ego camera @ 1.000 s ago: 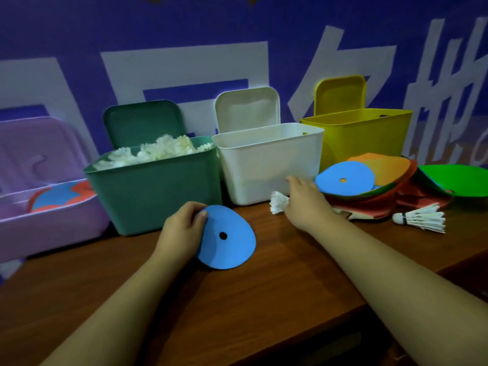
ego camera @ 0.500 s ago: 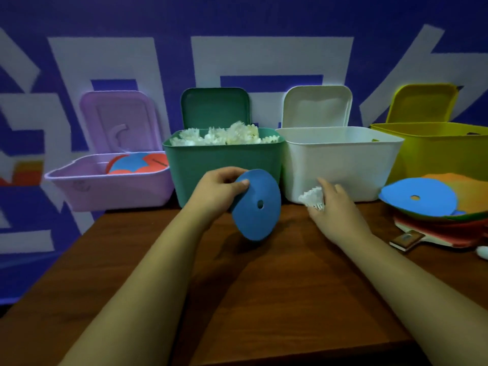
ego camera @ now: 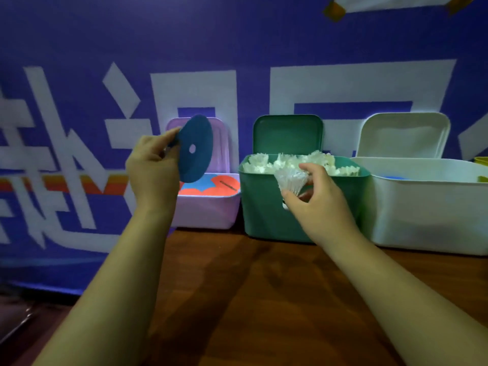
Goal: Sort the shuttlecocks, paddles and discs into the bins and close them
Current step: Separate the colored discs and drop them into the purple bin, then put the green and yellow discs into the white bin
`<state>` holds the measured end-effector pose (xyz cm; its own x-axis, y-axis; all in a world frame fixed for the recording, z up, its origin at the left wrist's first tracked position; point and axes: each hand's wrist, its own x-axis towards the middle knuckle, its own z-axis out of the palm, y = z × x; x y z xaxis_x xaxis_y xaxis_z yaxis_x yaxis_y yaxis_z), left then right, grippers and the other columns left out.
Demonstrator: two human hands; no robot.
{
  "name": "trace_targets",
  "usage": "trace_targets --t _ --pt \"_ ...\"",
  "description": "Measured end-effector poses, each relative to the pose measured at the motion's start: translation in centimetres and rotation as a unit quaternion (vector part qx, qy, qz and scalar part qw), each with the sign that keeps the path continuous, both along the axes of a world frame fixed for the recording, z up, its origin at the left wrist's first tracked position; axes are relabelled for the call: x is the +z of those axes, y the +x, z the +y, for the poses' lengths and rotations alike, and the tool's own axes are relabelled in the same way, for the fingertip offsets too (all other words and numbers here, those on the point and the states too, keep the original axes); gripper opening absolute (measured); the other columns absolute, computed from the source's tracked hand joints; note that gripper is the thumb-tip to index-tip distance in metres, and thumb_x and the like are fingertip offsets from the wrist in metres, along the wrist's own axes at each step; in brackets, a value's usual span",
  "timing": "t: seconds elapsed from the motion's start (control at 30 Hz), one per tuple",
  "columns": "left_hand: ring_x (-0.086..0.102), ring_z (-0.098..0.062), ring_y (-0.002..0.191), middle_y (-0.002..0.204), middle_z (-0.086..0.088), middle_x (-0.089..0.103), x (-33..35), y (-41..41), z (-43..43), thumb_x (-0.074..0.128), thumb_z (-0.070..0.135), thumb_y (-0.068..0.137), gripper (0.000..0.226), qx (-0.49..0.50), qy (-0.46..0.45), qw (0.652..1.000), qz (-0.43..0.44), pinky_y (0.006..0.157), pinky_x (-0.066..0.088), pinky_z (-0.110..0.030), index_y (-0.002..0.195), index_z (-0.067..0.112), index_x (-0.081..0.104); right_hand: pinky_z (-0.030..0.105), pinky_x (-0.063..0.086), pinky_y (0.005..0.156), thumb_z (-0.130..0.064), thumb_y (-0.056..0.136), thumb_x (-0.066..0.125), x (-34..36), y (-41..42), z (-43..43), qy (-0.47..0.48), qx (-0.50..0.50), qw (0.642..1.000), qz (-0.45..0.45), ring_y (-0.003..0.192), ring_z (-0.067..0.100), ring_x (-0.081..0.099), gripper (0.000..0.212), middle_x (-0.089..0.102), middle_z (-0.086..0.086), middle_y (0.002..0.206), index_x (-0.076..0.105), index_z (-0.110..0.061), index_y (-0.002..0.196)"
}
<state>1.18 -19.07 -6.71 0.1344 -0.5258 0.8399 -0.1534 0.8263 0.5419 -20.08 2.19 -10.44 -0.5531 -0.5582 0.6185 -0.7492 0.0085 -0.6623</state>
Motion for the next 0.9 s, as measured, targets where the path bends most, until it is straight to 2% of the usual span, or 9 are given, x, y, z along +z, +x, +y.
trace_targets --t 0.07,0.1,0.17,0.2,0.33,0.47,0.63,0.73,0.9 --pt "0.065 -0.016 0.098 0.110 0.000 0.072 -0.8 -1.0 -3.1 0.072 0.015 0.096 0.028 0.041 -0.042 0.995 -0.077 0.084 0.052 -0.019 0.123 0.023 0.077 0.026 0.049 0.078 -0.039 0.093 0.074 0.2 0.2 -1.2 -0.019 0.004 1.000 -0.015 0.091 0.007 0.064 0.058 0.062 -0.008 0.116 0.047 -0.036 0.144" --pt "0.065 -0.024 0.103 0.113 -0.003 0.072 -1.9 -2.0 -4.5 0.072 0.013 0.094 0.034 0.075 -0.041 0.983 -0.163 0.093 0.053 -0.033 0.127 0.024 0.075 0.027 0.050 0.081 -0.039 0.093 0.075 0.2 0.2 -1.6 -0.030 0.003 0.999 -0.021 0.097 0.010 0.065 0.057 0.063 -0.007 0.115 0.048 -0.036 0.144" --pt "0.056 -0.032 0.124 0.131 0.000 0.068 -4.8 -3.8 -6.1 0.071 0.018 0.094 0.046 0.144 0.031 0.929 -0.339 0.113 0.036 -0.064 0.137 0.032 0.066 0.029 0.050 0.088 -0.038 0.092 0.076 0.6 -0.1 -2.4 -0.057 -0.007 0.998 -0.022 0.110 0.014 0.063 0.059 0.065 -0.005 0.123 0.048 -0.033 0.144" --pt "0.049 -0.030 0.134 0.140 0.003 0.063 -6.5 -4.4 -6.2 0.068 0.021 0.096 0.045 0.148 0.063 0.909 -0.386 0.117 0.025 -0.070 0.139 0.032 0.064 0.029 0.051 0.091 -0.038 0.093 0.076 0.8 -0.3 -2.7 -0.072 -0.015 0.997 -0.017 0.115 0.016 0.062 0.059 0.064 -0.005 0.129 0.048 -0.032 0.144" --pt "0.045 -0.023 0.141 0.144 0.005 0.059 -10.6 -4.9 -6.4 0.057 0.022 0.099 0.039 0.125 0.033 0.899 -0.419 0.125 0.016 -0.063 0.136 0.029 0.065 0.007 0.041 0.075 -0.035 0.094 0.076 2.7 -2.0 -3.7 -0.112 -0.053 0.992 -0.006 0.108 0.014 0.060 0.059 0.062 -0.005 0.124 0.047 -0.028 0.145" --pt "0.057 -0.025 0.119 0.124 0.002 0.069 -11.0 -4.5 -6.3 0.057 0.021 0.097 0.030 0.141 0.025 0.912 -0.384 0.113 0.039 -0.053 0.124 0.024 0.070 -0.004 0.036 0.067 -0.032 0.094 0.076 4.6 -3.1 -5.4 -0.122 -0.069 0.990 0.005 0.105 0.012 0.056 0.058 0.058 -0.006 0.119 0.046 -0.022 0.142" --pt "0.054 -0.026 0.121 0.125 0.002 0.064 -11.6 -4.7 -6.1 0.062 0.013 0.091 0.038 0.135 0.017 0.905 -0.403 0.114 0.039 -0.054 0.128 0.024 0.064 0.016 0.044 0.077 -0.040 0.089 0.079 5.7 -3.8 -8.7 -0.081 -0.064 0.995 0.016 0.113 0.019 0.057 0.065 0.057 0.001 0.130 0.045 -0.027 0.142" --pt "0.052 -0.027 0.123 0.129 -0.001 0.063 -11.3 -4.9 -5.9 0.062 0.010 0.089 0.045 0.136 0.029 0.910 -0.390 0.115 0.038 -0.053 0.133 0.020 0.064 0.041 0.043 0.106 -0.048 0.085 0.076 6.1 -4.4 -9.6 0.104 -0.124 0.981 0.107 0.132 0.031 0.046 0.077 0.055 0.006 0.141 0.042 -0.028 0.150" --pt "0.052 -0.028 0.122 0.132 -0.006 0.062 -10.5 -5.4 -4.1 0.067 0.007 0.088 0.046 0.103 0.000 0.923 -0.370 0.108 0.042 -0.048 0.133 0.014 0.064 0.041 0.040 0.112 -0.030 0.091 0.064 4.8 -4.3 -7.2 0.070 -0.109 0.985 0.111 0.134 0.025 0.042 0.051 0.057 0.000 0.139 0.055 -0.021 0.141"
